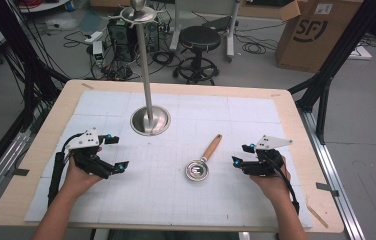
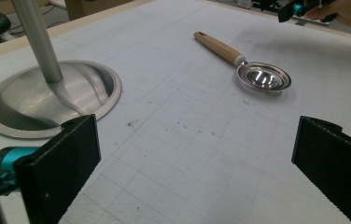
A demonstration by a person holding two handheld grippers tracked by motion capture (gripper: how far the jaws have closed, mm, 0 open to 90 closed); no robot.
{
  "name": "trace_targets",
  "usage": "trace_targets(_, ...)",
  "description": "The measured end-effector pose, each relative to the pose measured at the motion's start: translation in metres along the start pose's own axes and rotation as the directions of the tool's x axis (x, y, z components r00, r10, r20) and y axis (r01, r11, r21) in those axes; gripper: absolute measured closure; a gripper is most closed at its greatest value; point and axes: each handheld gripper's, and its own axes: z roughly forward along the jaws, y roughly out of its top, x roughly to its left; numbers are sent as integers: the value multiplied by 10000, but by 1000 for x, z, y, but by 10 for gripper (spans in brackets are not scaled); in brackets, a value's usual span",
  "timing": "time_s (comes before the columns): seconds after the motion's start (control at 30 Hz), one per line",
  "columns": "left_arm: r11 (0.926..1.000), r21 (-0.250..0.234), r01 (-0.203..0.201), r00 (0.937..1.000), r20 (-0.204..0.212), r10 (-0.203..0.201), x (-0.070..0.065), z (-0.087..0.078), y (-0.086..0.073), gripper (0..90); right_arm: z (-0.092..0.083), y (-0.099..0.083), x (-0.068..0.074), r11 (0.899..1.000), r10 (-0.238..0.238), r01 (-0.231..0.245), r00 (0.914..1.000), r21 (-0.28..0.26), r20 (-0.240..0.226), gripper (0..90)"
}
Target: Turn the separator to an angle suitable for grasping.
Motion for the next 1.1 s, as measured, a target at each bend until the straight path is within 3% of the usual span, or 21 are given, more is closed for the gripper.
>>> trace_targets(0.17,10000,-10,-89,10000,43,89,-2,1,1,17,7,10,0,9999,-129,130,9996,48,-239,498)
trace_targets(0.27,10000,13,-86,10000,41,86,-1,2,0,17,15,20,-3,9999,-107,109,9997,59,-239,550)
trace_targets(0.57,9999,-104,21,10000,53,-21,1,1,0,18,43,48,-6,9967,-661,664,9978,458,-82,635)
trace_targets(0.8,10000,-18,-34,10000,84,34,1,3,0,18,70,66,-13,9908,-915,902,9958,1008,83,819)
trace_targets(1.1,10000,22,-1,9999,118,0,1,4,-1,18,109,72,-24,9741,-840,731,9956,2140,424,892)
